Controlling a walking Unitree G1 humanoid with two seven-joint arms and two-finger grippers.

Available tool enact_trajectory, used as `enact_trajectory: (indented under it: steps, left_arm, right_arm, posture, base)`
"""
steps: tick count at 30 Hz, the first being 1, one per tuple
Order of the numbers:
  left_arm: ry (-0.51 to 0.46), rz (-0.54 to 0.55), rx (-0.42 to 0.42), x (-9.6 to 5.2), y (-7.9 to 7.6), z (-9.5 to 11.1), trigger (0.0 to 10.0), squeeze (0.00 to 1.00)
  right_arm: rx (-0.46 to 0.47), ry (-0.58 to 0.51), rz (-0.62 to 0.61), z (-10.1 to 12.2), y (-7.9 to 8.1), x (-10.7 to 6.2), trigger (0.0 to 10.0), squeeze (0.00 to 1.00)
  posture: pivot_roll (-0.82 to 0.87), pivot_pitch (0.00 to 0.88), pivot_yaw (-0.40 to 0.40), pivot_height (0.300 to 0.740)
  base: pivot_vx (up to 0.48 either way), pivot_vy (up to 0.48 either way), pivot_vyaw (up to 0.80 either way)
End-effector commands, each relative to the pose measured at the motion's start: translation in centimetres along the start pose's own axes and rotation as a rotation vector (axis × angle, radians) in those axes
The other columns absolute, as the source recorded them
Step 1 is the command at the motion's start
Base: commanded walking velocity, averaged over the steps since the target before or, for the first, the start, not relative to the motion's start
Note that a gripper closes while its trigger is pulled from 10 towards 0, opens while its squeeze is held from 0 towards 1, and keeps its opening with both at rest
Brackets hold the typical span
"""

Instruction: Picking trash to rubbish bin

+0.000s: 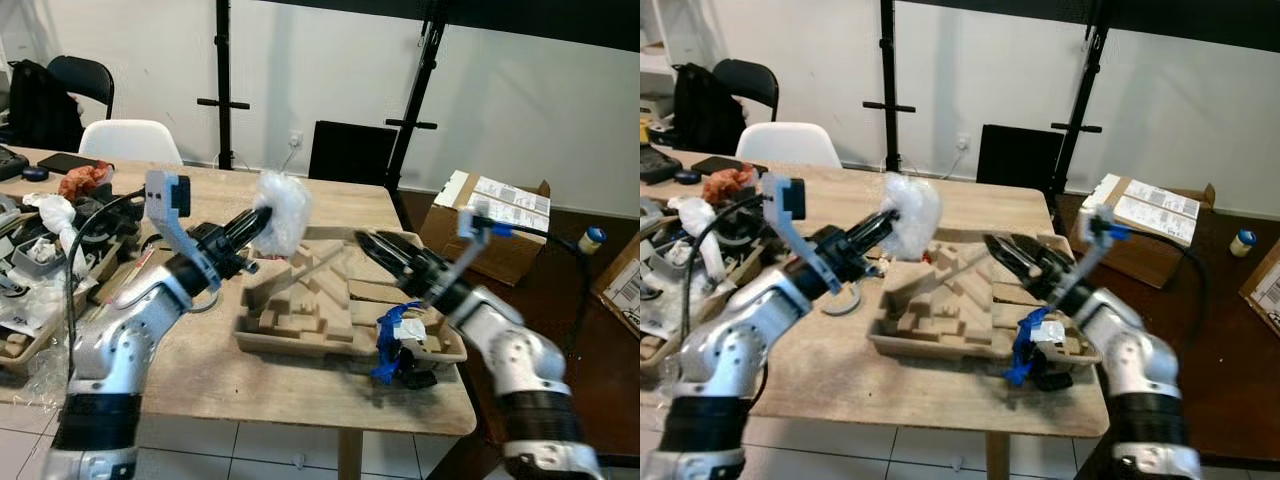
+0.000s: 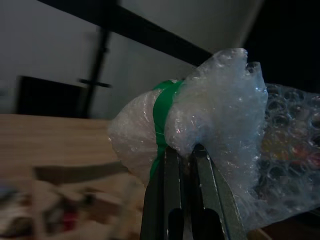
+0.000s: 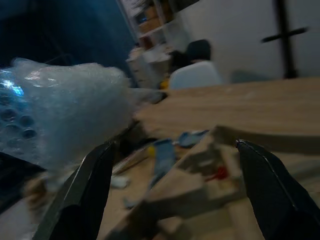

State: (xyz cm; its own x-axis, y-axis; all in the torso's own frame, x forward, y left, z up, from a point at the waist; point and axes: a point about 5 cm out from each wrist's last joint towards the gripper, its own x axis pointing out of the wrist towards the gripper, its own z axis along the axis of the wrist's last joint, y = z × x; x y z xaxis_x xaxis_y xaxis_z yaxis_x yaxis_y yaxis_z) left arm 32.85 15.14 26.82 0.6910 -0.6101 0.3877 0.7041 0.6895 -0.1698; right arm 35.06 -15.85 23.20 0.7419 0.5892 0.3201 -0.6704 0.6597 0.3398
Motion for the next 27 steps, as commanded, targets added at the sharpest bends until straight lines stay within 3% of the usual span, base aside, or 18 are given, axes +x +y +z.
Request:
enact_trajectory:
  steps: [1,16,23,27]
  left_arm:
    - [0.013,0.015,0.035,0.1,0.1,-0.2,10.0,0.03]
    - [0.021,0.106,0.132,0.3,1.0,-1.0,10.0,0.0]
    - [0.074,0.171,0.193,0.5,2.0,-1.3,10.0,0.0]
    - [0.11,0.155,0.226,0.6,2.2,-1.5,10.0,0.0]
  right_arm:
    - [-0.035,0.001,-0.048,-0.1,-0.4,-0.1,10.0,0.0]
    - [-0.08,-0.047,-0.235,-0.5,-1.7,0.4,10.0,0.0]
    - [-0.093,-0.049,-0.291,-1.1,-2.1,0.5,10.0,0.0]
    - [-0.09,-0.054,-0.307,-1.6,-2.1,0.5,10.0,0.0]
  posture:
    - [0.09,0.061,-0.061,0.74]
    - [0.09,0.046,-0.07,0.74]
    - [0.1,0.015,-0.058,0.74]
    - [0.11,0.005,-0.041,0.74]
  base:
    - [0.0,0.0,0.0]
    - [0.0,0.0,0.0]
    - [0.0,0.0,0.0]
    - [0.0,0.0,0.0]
